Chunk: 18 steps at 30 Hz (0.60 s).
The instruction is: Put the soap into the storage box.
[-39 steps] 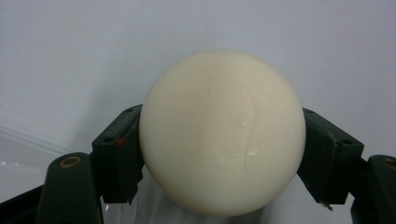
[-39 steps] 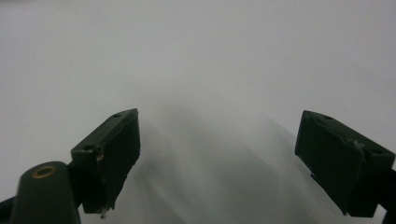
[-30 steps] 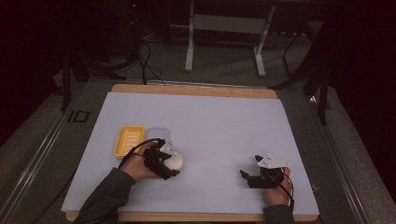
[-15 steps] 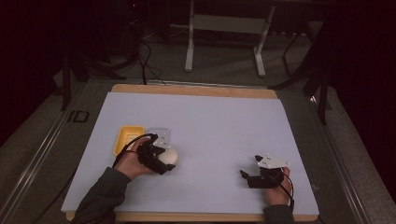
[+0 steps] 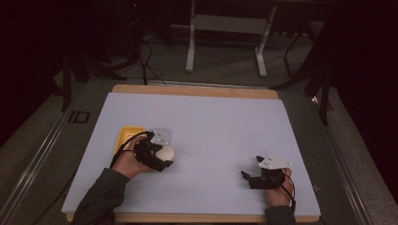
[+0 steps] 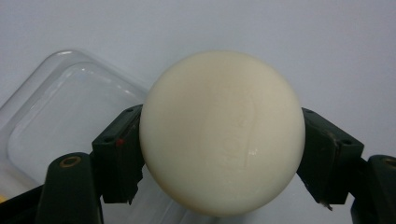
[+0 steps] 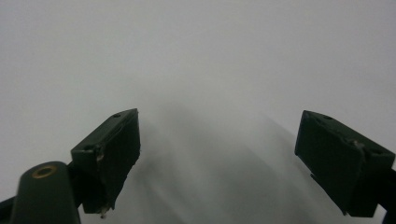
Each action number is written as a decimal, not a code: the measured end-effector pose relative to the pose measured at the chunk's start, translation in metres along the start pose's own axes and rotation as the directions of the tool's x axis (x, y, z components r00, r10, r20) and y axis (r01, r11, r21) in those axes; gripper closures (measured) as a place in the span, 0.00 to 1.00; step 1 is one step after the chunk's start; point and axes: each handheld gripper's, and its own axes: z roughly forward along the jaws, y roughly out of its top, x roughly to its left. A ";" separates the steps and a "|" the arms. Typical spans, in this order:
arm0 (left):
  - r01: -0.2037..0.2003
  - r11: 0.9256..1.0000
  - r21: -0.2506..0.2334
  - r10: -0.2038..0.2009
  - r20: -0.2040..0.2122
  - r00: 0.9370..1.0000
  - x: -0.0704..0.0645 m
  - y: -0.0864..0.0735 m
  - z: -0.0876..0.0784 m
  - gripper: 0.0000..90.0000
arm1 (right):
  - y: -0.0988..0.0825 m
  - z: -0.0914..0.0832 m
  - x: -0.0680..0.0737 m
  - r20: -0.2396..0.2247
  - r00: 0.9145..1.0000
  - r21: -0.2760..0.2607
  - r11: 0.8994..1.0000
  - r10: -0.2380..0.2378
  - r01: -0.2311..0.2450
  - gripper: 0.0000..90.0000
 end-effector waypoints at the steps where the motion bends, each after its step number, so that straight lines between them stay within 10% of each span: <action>1: 0.000 1.000 0.000 0.000 0.000 1.000 0.000 0.000 0.000 0.28 | 0.000 0.000 0.000 0.000 1.000 0.000 1.000 0.000 0.000 0.15; 18: 0.061 0.998 -0.020 -0.063 -0.060 0.996 0.010 -0.005 -0.009 0.28 | 0.000 0.000 0.000 0.001 1.000 0.000 1.000 -0.001 0.001 0.15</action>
